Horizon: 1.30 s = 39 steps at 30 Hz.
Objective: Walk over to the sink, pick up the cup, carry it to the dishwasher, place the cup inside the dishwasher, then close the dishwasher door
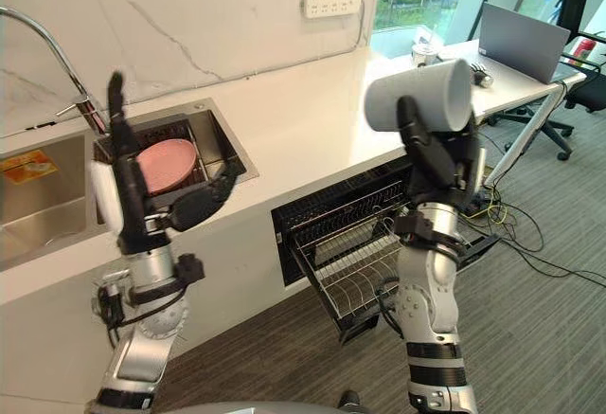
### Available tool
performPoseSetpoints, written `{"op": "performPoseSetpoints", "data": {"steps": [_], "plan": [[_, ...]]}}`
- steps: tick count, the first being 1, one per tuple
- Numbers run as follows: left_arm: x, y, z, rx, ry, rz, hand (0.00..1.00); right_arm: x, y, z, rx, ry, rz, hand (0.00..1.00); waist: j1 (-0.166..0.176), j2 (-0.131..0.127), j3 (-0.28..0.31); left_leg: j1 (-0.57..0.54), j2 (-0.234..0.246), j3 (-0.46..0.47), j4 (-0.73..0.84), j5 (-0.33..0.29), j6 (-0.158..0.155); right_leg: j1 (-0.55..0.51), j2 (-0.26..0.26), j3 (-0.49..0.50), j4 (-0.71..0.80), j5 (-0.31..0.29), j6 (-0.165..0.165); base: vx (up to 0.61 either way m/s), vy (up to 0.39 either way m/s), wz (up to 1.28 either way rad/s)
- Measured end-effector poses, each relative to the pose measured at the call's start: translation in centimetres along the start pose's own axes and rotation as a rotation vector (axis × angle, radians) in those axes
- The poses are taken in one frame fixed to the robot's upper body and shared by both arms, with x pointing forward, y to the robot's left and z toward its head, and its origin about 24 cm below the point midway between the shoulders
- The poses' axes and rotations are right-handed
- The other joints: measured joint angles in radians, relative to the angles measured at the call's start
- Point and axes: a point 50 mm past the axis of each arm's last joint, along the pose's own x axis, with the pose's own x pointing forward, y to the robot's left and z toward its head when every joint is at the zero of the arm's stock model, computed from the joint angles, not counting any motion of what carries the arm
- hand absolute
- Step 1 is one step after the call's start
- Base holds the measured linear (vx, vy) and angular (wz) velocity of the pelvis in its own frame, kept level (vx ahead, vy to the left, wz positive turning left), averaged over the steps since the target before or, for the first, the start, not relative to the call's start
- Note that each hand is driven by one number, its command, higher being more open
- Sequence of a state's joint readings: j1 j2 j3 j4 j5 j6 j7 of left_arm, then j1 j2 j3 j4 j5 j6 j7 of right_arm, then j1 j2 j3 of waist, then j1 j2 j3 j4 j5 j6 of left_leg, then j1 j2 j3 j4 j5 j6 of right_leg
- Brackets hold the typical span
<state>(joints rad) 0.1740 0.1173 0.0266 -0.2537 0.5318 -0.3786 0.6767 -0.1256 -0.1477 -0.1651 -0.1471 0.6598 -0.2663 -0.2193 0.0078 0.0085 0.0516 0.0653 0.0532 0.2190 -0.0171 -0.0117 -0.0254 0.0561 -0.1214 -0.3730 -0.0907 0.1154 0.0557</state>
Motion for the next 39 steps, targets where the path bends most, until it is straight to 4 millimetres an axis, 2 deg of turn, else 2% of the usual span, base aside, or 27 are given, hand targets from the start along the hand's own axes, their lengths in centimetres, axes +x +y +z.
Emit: {"op": "performPoseSetpoints", "data": {"steps": [2, 3, 4, 5, 6, 7, 8, 10, 14, 17, 20, 24, 26, 28, 31, 33, 35, 39], "plan": [[-0.9, 2.3, -1.3, 0.081, 0.074, 0.137, 1.00, -0.3, -1.6, 0.8, -0.064, -0.029, -0.049, 0.00, 0.003, 0.000, 0.000, -0.007, 0.000, -0.017, -0.005, 0.003, -0.004, 0.000, 0.000, -0.019, 0.000, -0.005, 0.001, 0.01, -0.007, 0.24], [-1.6, 4.4, -2.2, 0.141, 0.131, 0.255, 1.00, -0.6, -2.8, 1.3, -0.112, -0.042, -0.086, 0.00, 0.009, 0.000, 0.000, -0.008, 0.000, -0.021, -0.011, 0.005, -0.005, 0.000, 0.001, -0.027, 0.000, -0.009, 0.002, 0.04, -0.009, 0.20], [-2.7, 6.6, -3.3, 0.208, 0.206, 0.378, 1.00, -1.2, -4.1, 1.8, -0.157, -0.051, -0.128, 0.00, 0.019, 0.003, -0.002, -0.009, 0.001, -0.026, -0.015, 0.006, -0.006, 0.001, 0.002, -0.034, 0.000, -0.013, 0.003, 0.06, -0.011, 0.18], [-3.4, 7.7, -3.8, 0.249, 0.243, 0.439, 1.00, -1.5, -4.7, 2.1, -0.186, -0.055, -0.150, 0.00, 0.026, 0.004, -0.003, -0.010, 0.001, -0.028, -0.016, 0.006, -0.006, 0.001, 0.002, -0.037, 0.000, -0.015, 0.004, 0.05, -0.008, 0.18], [-5.2, 9.4, -4.3, 0.334, 0.303, 0.553, 1.00, -2.1, -6.0, 2.7, -0.235, -0.062, -0.198, 0.00, 0.037, 0.004, -0.004, -0.013, 0.000, -0.035, -0.018, 0.007, -0.005, 0.002, 0.001, -0.044, 0.000, -0.019, 0.007, 0.06, -0.004, 0.16], [-6.0, 10.2, -4.5, 0.378, 0.325, 0.588, 1.00, -2.4, -6.6, 3.0, -0.250, -0.062, -0.223, 0.00, 0.042, 0.003, -0.005, -0.014, 0.000, -0.040, -0.019, 0.007, -0.005, 0.002, 0.001, -0.048, 0.000, -0.020, 0.008, 0.07, 0.001, 0.21], [-7.7, 11.4, -4.5, 0.450, 0.368, 0.622, 1.00, -3.0, -7.6, 3.4, -0.284, -0.062, -0.266, 0.00, 0.054, 0.003, -0.006, -0.015, 0.000, -0.047, -0.020, 0.007, -0.005, 0.003, 0.001, -0.057, 0.000, -0.021, 0.009, 0.07, 0.003, 0.19], [-10.7, 12.2, -5.0, 0.547, 0.476, 0.599, 1.00, -3.6, -8.5, 3.6, -0.327, -0.048, -0.308, 0.00, 0.066, 0.003, -0.007, -0.021, -0.002, -0.068, -0.018, 0.008, -0.005, 0.009, -0.001, -0.077, 0.001, -0.023, 0.012, 0.04, 0.005, 0.29], [-13.9, 11.5, -6.7, 0.603, 0.632, 0.497, 1.00, -4.5, -8.7, 2.7, -0.395, 0.022, -0.310, 0.00, 0.075, -0.004, -0.010, -0.029, -0.002, -0.081, -0.016, 0.008, -0.009, 0.013, -0.002, -0.093, 0.000, -0.028, 0.013, -0.02, 0.003, 0.14], [-16.2, 11.0, -7.7, 0.635, 0.760, 0.411, 1.00, -6.6, -9.7, 1.6, -0.485, 0.140, -0.340, 0.00, 0.074, -0.024, -0.019, -0.039, -0.002, -0.095, -0.017, 0.007, -0.013, 0.012, -0.001, -0.106, 0.000, -0.040, 0.012, -0.02, 0.000, 0.11], [-17.1, 11.2, -8.1, 0.631, 0.831, 0.420, 1.00, -7.8, -10.6, 1.0, -0.584, 0.247, -0.339, 0.00, 0.073, -0.037, -0.012, -0.043, -0.001, -0.101, -0.017, 0.008, -0.014, 0.011, 0.000, -0.113, 0.000, -0.043, 0.013, 0.01, 0.004, 0.06], [-17.7, 11.6, -8.5, 0.598, 0.919, 0.469, 1.00, -8.7, -11.6, -0.4, -0.612, 0.387, -0.328, 0.00, 0.070, -0.046, -0.011, -0.048, -0.003, -0.118, -0.016, 0.010, -0.012, 0.011, -0.001, -0.126, 0.005, -0.044, 0.012, 0.05, 0.009, 0.10], [-18.8, 11.9, -8.9, 0.596, 1.012, 0.484, 1.00, -9.1, -12.2, -1.2, -0.639, 0.454, -0.337, 0.00, 0.069, -0.049, -0.010, -0.049, -0.004, -0.126, -0.016, 0.012, -0.009, 0.014, -0.002, -0.135, 0.005, -0.046, 0.015, 0.06, 0.007, 0.13], [-21.4, 12.5, -9.5, 0.607, 1.178, 0.488, 1.00, -9.4, -12.9, -2.1, -0.652, 0.539, -0.350, 0.00, 0.068, -0.052, -0.009, -0.048, -0.006, -0.134, -0.016, 0.012, -0.009, 0.020, -0.004, -0.144, 0.005, -0.048, 0.018, 0.05, 0.014, 0.12], [-23.8, 12.7, -9.6, 0.615, 1.312, 0.465, 1.00, -9.7, -13.6, -2.8, -0.654, 0.614, -0.355, 0.00, 0.066, -0.057, -0.006, -0.048, -0.010, -0.148, -0.016, 0.012, -0.009, 0.025, -0.007, -0.153, 0.005, -0.051, 0.022, 0.02, 0.016, 0.16], [-25.4, 12.8, -9.6, 0.623, 1.395, 0.454, 1.00, -10.1, -14.0, -3.4, -0.653, 0.679, -0.352, 0.00, 0.067, -0.071, 0.000, -0.048, -0.015, -0.155, -0.016, 0.012, -0.009, 0.032, -0.011, -0.162, 0.005, -0.056, 0.025, -0.01, 0.020, 0.14], [-26.1, 12.9, -9.5, 0.615, 1.439, 0.477, 1.00, -10.4, -14.2, -3.8, -0.658, 0.726, -0.339, 0.00, 0.067, -0.081, 0.000, -0.047, -0.018, -0.157, -0.019, 0.011, -0.009, 0.033, -0.014, -0.164, 0.005, -0.057, 0.026, 0.00, 0.015, 0.03], [-26.6, 12.7, -9.9, 0.547, 1.506, 0.500, 1.00, -11.1, -15.0, -4.8, -0.671, 0.824, -0.325, 0.00, 0.067, -0.078, 0.000, -0.031, -0.025, -0.159, -0.037, 0.017, -0.003, 0.040, -0.019, -0.163, 0.005, -0.058, 0.030, 0.00, 0.008, 0.00]]}}
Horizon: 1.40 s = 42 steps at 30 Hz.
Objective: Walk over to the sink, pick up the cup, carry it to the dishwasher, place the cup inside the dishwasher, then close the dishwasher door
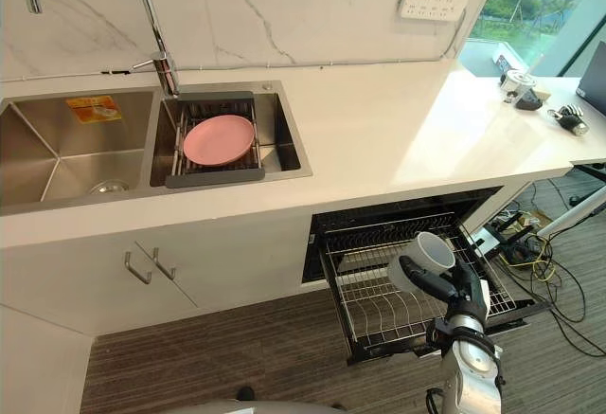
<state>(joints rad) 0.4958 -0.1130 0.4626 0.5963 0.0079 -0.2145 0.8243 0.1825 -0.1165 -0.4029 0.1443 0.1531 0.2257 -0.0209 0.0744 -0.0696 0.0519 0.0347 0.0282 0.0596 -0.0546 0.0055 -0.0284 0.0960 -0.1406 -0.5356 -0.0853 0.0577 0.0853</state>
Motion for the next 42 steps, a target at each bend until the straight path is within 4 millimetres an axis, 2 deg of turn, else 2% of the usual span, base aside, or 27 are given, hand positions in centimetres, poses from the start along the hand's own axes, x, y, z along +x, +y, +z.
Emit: {"op": "performPoseSetpoints", "data": {"steps": [4, 9, 15, 19, 21, 24, 25, 31, 42], "plan": [[0.2, -1.6, -0.7, 0.017, 0.094, -0.135, 1.00, 0.8, 0.7, -1.6, -0.078, 0.115, 0.057, 0.00, -0.004, 0.003, 0.006, 0.013, -0.005, -0.008, -0.015, 0.009, 0.005, 0.010, -0.004, -0.008, 0.000, -0.002, 0.004, 0.01, 0.010, 0.04], [-0.3, -3.3, -1.4, 0.071, 0.159, -0.306, 1.00, 2.4, 1.3, -1.7, -0.192, 0.186, 0.116, 0.00, -0.004, 0.005, 0.027, 0.023, -0.011, -0.025, -0.015, 0.009, 0.006, 0.026, -0.009, -0.023, 0.000, -0.005, 0.009, 0.02, 0.017, 0.10], [0.1, -3.4, -1.1, 0.076, 0.154, -0.344, 1.00, 3.9, 1.0, -1.3, -0.292, 0.229, 0.116, 0.00, 0.022, 0.014, 0.043, 0.017, -0.018, -0.051, -0.014, 0.010, 0.007, 0.034, -0.013, -0.050, 0.001, -0.010, 0.016, 0.02, 0.009, 0.13], [0.3, -3.5, -1.1, 0.113, 0.138, -0.378, 1.00, 4.8, 0.6, -1.5, -0.316, 0.279, 0.100, 0.00, 0.031, 0.016, 0.066, 0.014, -0.026, -0.081, -0.014, 0.015, 0.011, 0.046, -0.021, -0.082, 0.006, -0.017, 0.024, 0.00, 0.007, 0.24], [0.3, -3.6, -1.2, 0.118, 0.141, -0.388, 1.00, 5.1, 0.5, -1.7, -0.317, 0.304, 0.088, 0.00, 0.048, 0.016, 0.075, 0.008, -0.032, -0.089, -0.014, 0.016, 0.012, 0.044, -0.026, -0.090, 0.009, -0.018, 0.025, 0.03, 0.024, 0.12], [0.2, -3.6, -1.3, 0.123, 0.142, -0.389, 1.00, 5.6, 1.0, -1.3, -0.313, 0.306, 0.097, 0.00, 0.052, 0.015, 0.086, 0.007, -0.038, -0.098, -0.013, 0.016, 0.013, 0.045, -0.033, -0.098, 0.015, -0.019, 0.028, 0.02, 0.021, 0.12], [0.2, -3.7, -1.2, 0.128, 0.138, -0.395, 1.00, 5.8, 1.2, -1.0, -0.318, 0.300, 0.103, 1.00, 0.053, 0.015, 0.090, 0.005, -0.041, -0.101, -0.012, 0.017, 0.014, 0.045, -0.036, -0.100, 0.016, -0.019, 0.028, 0.00, 0.019, 0.07], [-0.2, -4.4, -0.8, 0.164, 0.089, -0.445, 1.00, 6.2, 1.9, -0.4, -0.317, 0.281, 0.136, 1.00, 0.074, 0.015, 0.096, 0.004, -0.052, -0.110, -0.012, 0.020, 0.018, 0.045, -0.047, -0.109, 0.029, -0.022, 0.031, -0.01, 0.018, 0.06], [-0.5, -4.8, -0.6, 0.176, 0.069, -0.475, 1.00, 6.5, 2.4, 0.4, -0.317, 0.257, 0.144, 1.00, 0.074, 0.015, 0.101, 0.018, -0.051, -0.097, -0.021, 0.025, 0.024, 0.046, -0.051, -0.096, 0.034, -0.022, 0.033, -0.01, 0.000, -0.03]]}}
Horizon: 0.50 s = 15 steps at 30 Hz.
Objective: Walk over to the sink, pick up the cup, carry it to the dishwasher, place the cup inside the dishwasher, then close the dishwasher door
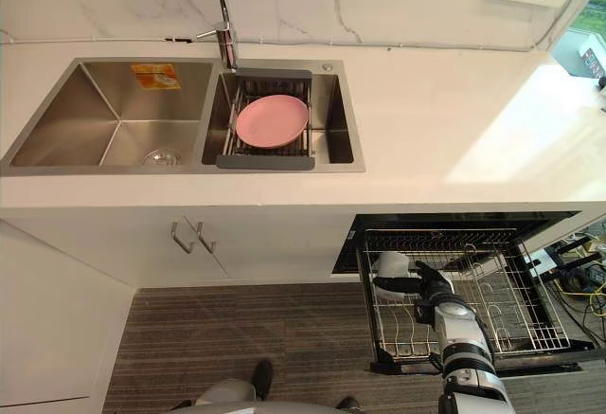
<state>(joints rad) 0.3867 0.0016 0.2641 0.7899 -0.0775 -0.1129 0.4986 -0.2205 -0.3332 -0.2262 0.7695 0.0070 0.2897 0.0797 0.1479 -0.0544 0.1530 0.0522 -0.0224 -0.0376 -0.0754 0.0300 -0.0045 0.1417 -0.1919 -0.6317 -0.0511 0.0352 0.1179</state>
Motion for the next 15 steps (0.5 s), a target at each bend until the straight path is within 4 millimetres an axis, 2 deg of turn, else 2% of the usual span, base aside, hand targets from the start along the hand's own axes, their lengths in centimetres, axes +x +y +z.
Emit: {"op": "performPoseSetpoints", "data": {"steps": [5, 8, 11, 13, 15], "plan": [[0.0, -0.1, 0.1, 0.002, -0.004, -0.003, 1.00, 0.0, -0.1, 0.2, -0.002, -0.006, -0.017, 1.00, -0.004, 0.000, 0.000, 0.012, 0.001, 0.015, -0.008, 0.000, 0.000, 0.001, 0.000, 0.016, 0.000, 0.001, 0.001, 0.01, -0.003, -0.09], [0.0, -0.1, 0.1, 0.001, -0.004, -0.003, 1.00, -0.4, -0.1, 1.6, -0.009, -0.076, -0.017, 1.00, -0.014, 0.001, 0.000, 0.016, 0.002, 0.023, -0.009, -0.001, -0.001, -0.001, -0.001, 0.025, 0.000, 0.002, 0.003, 0.00, -0.004, -0.10], [0.0, 0.0, -0.2, 0.007, 0.024, 0.001, 1.00, -2.1, 0.4, 4.8, -0.026, -0.307, -0.001, 1.00, -0.024, 0.002, -0.001, 0.027, 0.008, 0.055, -0.008, -0.008, -0.009, -0.007, 0.002, 0.058, 0.000, 0.003, 0.003, 0.00, -0.006, -0.31], [0.1, 0.3, -0.7, 0.000, 0.062, -0.013, 1.00, -4.0, 2.0, 7.1, -0.044, -0.503, 0.056, 1.00, -0.027, 0.003, -0.001, 0.030, 0.017, 0.094, 0.032, -0.041, -0.009, -0.007, 0.009, 0.100, 0.000, 0.004, 0.001, 0.01, -0.007, -0.53], [0.2, 0.1, -0.8, -0.024, 0.077, -0.076, 1.00, -4.5, 3.1, 6.4, -0.044, -0.524, 0.117, 1.00, -0.027, 0.008, -0.001, 0.007, 0.025, 0.112, 0.112, -0.088, -0.007, -0.002, 0.013, 0.120, 0.001, 0.004, 0.000, 0.02, -0.005, -0.34]]}}
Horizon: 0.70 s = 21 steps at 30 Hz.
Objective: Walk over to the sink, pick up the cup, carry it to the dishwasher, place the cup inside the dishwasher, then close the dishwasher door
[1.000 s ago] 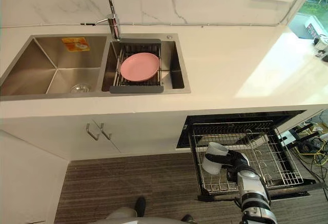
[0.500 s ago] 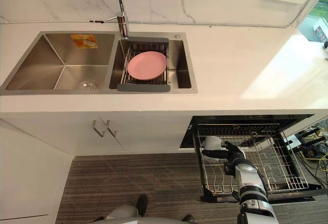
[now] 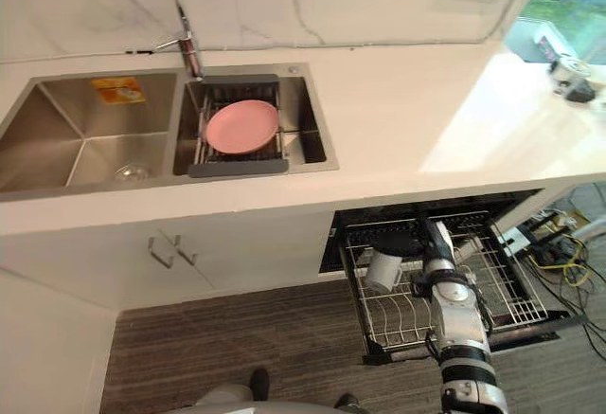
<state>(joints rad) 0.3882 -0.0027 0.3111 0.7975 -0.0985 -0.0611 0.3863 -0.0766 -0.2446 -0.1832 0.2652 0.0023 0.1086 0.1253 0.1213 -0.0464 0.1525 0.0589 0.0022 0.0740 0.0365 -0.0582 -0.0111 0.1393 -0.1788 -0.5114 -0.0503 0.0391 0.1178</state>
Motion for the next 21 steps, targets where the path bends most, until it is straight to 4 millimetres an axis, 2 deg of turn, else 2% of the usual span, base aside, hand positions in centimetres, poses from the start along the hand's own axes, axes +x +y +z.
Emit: {"op": "performPoseSetpoints", "data": {"steps": [1, 3, 6, 7, 8, 9, 10, 11, 14, 15, 16, 17, 18, 19, 21], "plan": [[0.0, -0.2, -0.2, -0.049, 0.014, -0.062, 1.00, -0.7, 0.9, -0.2, 0.015, -0.038, 0.029, 1.00, -0.007, 0.009, -0.002, -0.024, 0.005, 0.001, 0.048, -0.025, 0.003, 0.003, 0.003, 0.000, -0.001, -0.001, -0.001, 0.02, -0.006, -0.13], [0.0, -0.6, -0.3, -0.080, 0.010, -0.136, 1.00, -1.8, 2.0, -0.6, 0.069, -0.074, 0.051, 1.00, -0.024, 0.018, -0.002, -0.048, 0.006, -0.001, 0.089, -0.035, 0.002, 0.007, 0.003, -0.016, -0.002, -0.001, -0.002, 0.01, -0.004, 0.21], [0.0, -1.3, -0.4, -0.142, 0.017, -0.220, 1.00, -2.7, 2.4, -1.2, 0.148, -0.106, 0.050, 1.00, -0.024, 0.037, 0.000, -0.061, 0.005, -0.025, 0.089, -0.039, 0.000, 0.018, 0.005, -0.053, -0.002, -0.004, -0.005, -0.02, -0.012, 0.31], [0.0, -1.3, -0.6, -0.156, 0.028, -0.227, 1.00, -2.8, 2.3, -1.3, 0.152, -0.108, 0.047, 1.00, -0.024, 0.041, -0.001, -0.064, 0.008, -0.017, 0.088, -0.060, 0.004, 0.020, 0.004, -0.062, -0.002, -0.004, -0.004, -0.04, -0.018, 0.60], [0.0, -1.3, -0.8, -0.187, 0.046, -0.242, 1.00, -3.4, 1.4, -1.7, 0.153, -0.108, 0.011, 1.00, -0.033, 0.050, -0.005, -0.063, 0.080, 0.205, 0.100, -0.072, 0.001, 0.035, -0.005, -0.124, -0.003, -0.002, -0.001, -0.02, -0.010, 0.60], [0.0, -1.3, -0.8, -0.189, 0.043, -0.242, 1.00, -3.5, 1.2, -1.8, 0.151, -0.109, 0.000, 1.00, -0.035, 0.052, -0.006, -0.063, 0.090, 0.236, 0.103, -0.072, 0.001, 0.039, -0.007, -0.135, -0.003, -0.003, 0.000, 0.03, 0.032, 0.97], [0.1, -1.3, -0.7, -0.183, 0.034, -0.248, 1.00, -4.0, 0.3, -2.0, 0.163, -0.114, -0.036, 1.00, -0.046, 0.052, -0.006, -0.064, 0.124, 0.335, 0.118, -0.068, 0.001, 0.048, -0.022, -0.178, -0.002, -0.004, 0.007, 0.07, 0.097, 1.11], [0.0, -1.5, -0.8, -0.178, 0.035, -0.268, 1.00, -4.5, -0.7, -2.2, 0.181, -0.118, -0.081, 1.00, -0.068, 0.079, -0.019, -0.073, 0.149, 0.399, 0.127, -0.030, -0.017, 0.054, -0.031, -0.223, 0.013, -0.009, 0.017, 0.07, 0.139, 1.23], [-0.3, -2.4, -0.6, -0.125, 0.019, -0.328, 1.00, -5.3, -1.4, -3.0, 0.282, -0.110, -0.198, 1.00, -0.072, 0.090, -0.025, -0.039, 0.078, 0.345, 0.032, 0.007, 0.002, 0.052, -0.101, -0.251, 0.105, -0.018, 0.025, 0.05, 0.236, 0.72], [-0.2, -2.5, -0.3, -0.076, 0.002, -0.347, 1.00, -5.5, -1.5, -3.2, 0.314, -0.103, -0.241, 1.00, -0.076, 0.091, -0.026, -0.021, 0.056, 0.328, 0.002, 0.009, 0.003, 0.041, -0.136, -0.254, 0.179, -0.041, 0.019, 0.05, 0.223, 0.44], [-0.2, -2.6, -0.1, -0.054, -0.005, -0.355, 1.00, -5.5, -1.6, -3.3, 0.321, -0.099, -0.259, 1.00, -0.080, 0.091, -0.026, -0.016, 0.046, 0.320, -0.009, 0.005, 0.008, 0.029, -0.160, -0.256, 0.231, -0.056, 0.003, 0.04, 0.191, 0.41], [-0.1, -2.7, 0.1, -0.025, -0.014, -0.366, 1.00, -5.6, -1.7, -3.4, 0.336, -0.098, -0.275, 1.00, -0.087, 0.091, -0.027, -0.015, 0.033, 0.307, -0.018, 0.003, 0.013, 0.000, -0.195, -0.248, 0.313, -0.075, -0.031, 0.06, 0.175, 0.42], [0.0, -2.7, 0.5, 0.017, -0.031, -0.378, 1.00, -5.6, -1.8, -3.4, 0.361, -0.100, -0.288, 1.00, -0.103, 0.081, -0.022, -0.015, 0.015, 0.279, -0.021, 0.003, 0.025, -0.045, -0.238, -0.170, 0.436, -0.086, -0.074, 0.10, 0.177, 0.90], [0.2, -3.1, 1.1, 0.093, -0.058, -0.403, 1.00, -6.2, -2.3, -4.0, 0.373, -0.083, -0.332, 1.00, -0.141, 0.087, -0.027, -0.012, 0.004, 0.207, -0.020, 0.007, 0.052, -0.120, -0.224, 0.059, 0.562, -0.113, -0.076, 0.10, 0.104, 1.11], [0.4, -3.3, 2.0, 0.156, -0.090, -0.417, 1.00, -7.3, -2.7, -4.8, 0.375, -0.056, -0.375, 1.00, -0.169, 0.091, -0.028, -0.021, 0.013, 0.126, -0.021, 0.013, 0.055, -0.134, -0.112, 0.228, 0.533, -0.200, -0.024, 0.10, -0.017, 1.19]]}}
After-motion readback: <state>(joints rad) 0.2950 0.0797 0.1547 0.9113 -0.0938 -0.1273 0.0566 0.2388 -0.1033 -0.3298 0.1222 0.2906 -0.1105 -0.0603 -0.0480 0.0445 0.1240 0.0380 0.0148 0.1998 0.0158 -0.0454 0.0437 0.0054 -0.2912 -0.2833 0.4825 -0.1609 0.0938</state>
